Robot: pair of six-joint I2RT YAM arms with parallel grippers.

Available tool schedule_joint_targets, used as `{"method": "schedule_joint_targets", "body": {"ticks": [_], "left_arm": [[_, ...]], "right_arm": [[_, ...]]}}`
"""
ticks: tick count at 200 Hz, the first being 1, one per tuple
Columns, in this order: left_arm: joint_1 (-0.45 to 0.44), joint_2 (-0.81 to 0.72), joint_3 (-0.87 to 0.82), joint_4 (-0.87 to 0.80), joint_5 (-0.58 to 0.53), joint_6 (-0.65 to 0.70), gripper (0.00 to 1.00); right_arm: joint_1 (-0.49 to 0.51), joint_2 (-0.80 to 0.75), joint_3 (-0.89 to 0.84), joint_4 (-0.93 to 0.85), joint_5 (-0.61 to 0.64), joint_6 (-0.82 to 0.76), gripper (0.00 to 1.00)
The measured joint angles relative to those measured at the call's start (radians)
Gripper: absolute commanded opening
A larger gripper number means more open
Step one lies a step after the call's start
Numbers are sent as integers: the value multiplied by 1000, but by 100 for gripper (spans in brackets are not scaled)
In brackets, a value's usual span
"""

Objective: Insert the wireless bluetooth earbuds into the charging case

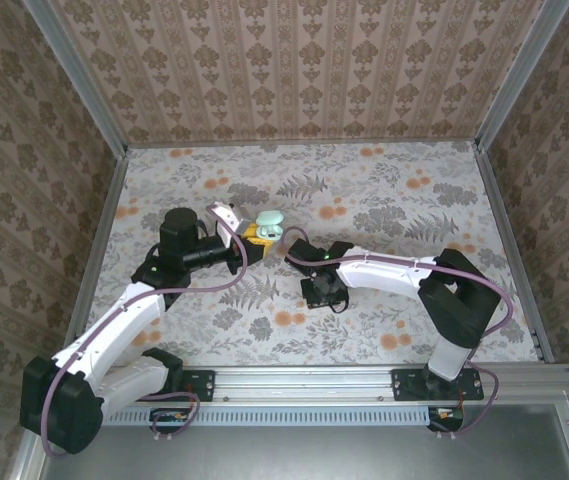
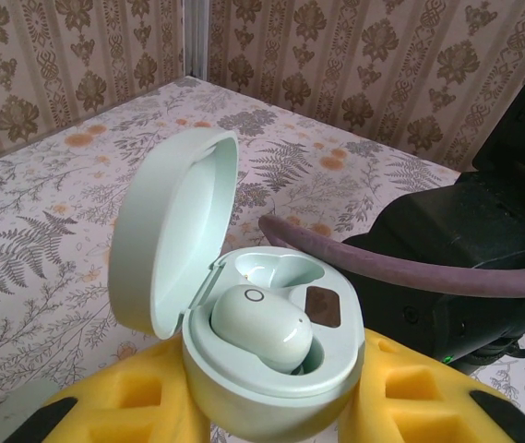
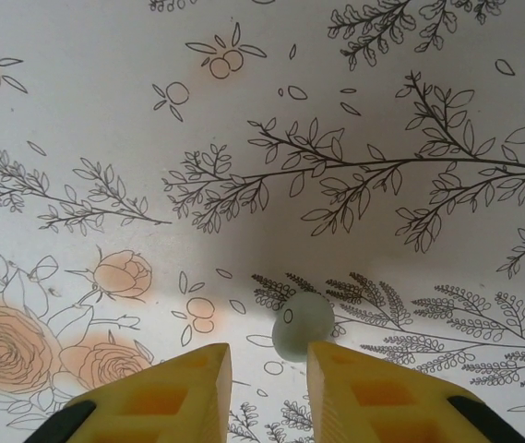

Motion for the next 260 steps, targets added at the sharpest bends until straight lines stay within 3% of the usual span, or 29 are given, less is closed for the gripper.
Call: {"method": "schedule_joint_targets", "body": {"ticks": [167, 260], "left_arm": [[2, 0, 0, -14, -5, 7, 23], [6, 0, 0, -34, -11, 7, 22]], "right_arm": [[0, 53, 11, -6, 26, 0, 31], [0, 70, 15, -7, 26, -4, 25]]}}
